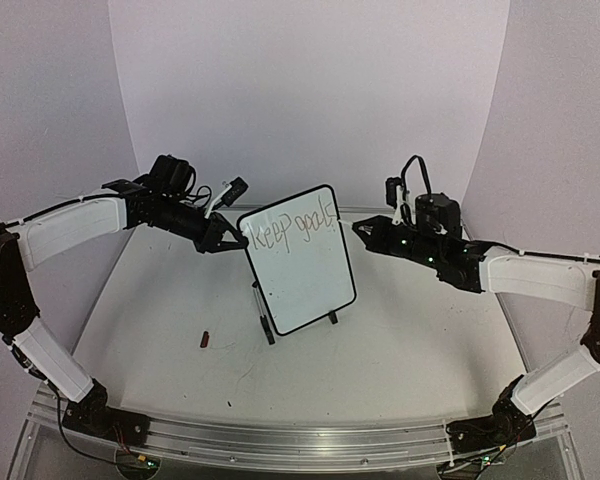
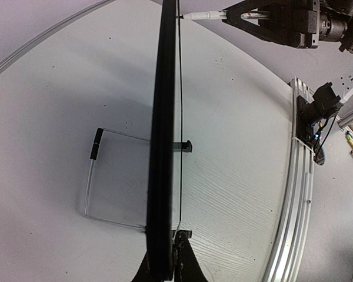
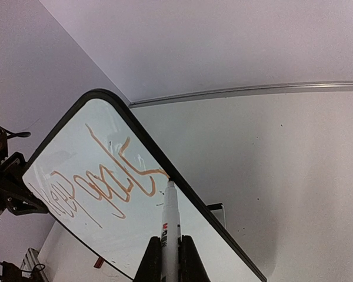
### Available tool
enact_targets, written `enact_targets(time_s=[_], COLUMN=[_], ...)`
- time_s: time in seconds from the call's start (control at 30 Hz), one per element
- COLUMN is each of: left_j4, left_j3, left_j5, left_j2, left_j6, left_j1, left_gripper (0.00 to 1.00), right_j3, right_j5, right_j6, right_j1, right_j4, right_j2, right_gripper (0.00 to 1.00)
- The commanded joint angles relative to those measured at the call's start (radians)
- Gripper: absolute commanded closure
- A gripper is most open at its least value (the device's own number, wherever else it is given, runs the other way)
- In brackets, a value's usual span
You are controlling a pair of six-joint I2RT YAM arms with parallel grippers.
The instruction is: Write a sentence on the whiteboard
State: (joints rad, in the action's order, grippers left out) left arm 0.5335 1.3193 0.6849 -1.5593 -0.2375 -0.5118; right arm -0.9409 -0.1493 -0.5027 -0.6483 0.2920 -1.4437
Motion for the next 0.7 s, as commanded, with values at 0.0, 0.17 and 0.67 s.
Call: enact_targets(time_s=[0.0, 0.17, 0.67], left_j4=[0.013, 0.013, 0.004], left_j3=[0.000, 0.001, -0.002], left_j5=[-0.036, -0.036, -0.033], left_j2=[-0.002, -0.003, -0.002], left_j6=[-0.040, -0.040, -0.034], left_j1=[-0.010, -0.010, -0.011], left_gripper=[1.00, 1.00, 1.00], right_j3=[0.022, 0.012, 0.049], right_j5=[0.005, -0.046, -0.191], right_j6=[-0.011, -0.008, -0.014], right_j1=[0.001, 0.001, -0.001], right_j4=[0.023, 0.015, 0.057], right_j2=[0.004, -0.013, 0.112], right_gripper=[1.00, 1.00, 1.00])
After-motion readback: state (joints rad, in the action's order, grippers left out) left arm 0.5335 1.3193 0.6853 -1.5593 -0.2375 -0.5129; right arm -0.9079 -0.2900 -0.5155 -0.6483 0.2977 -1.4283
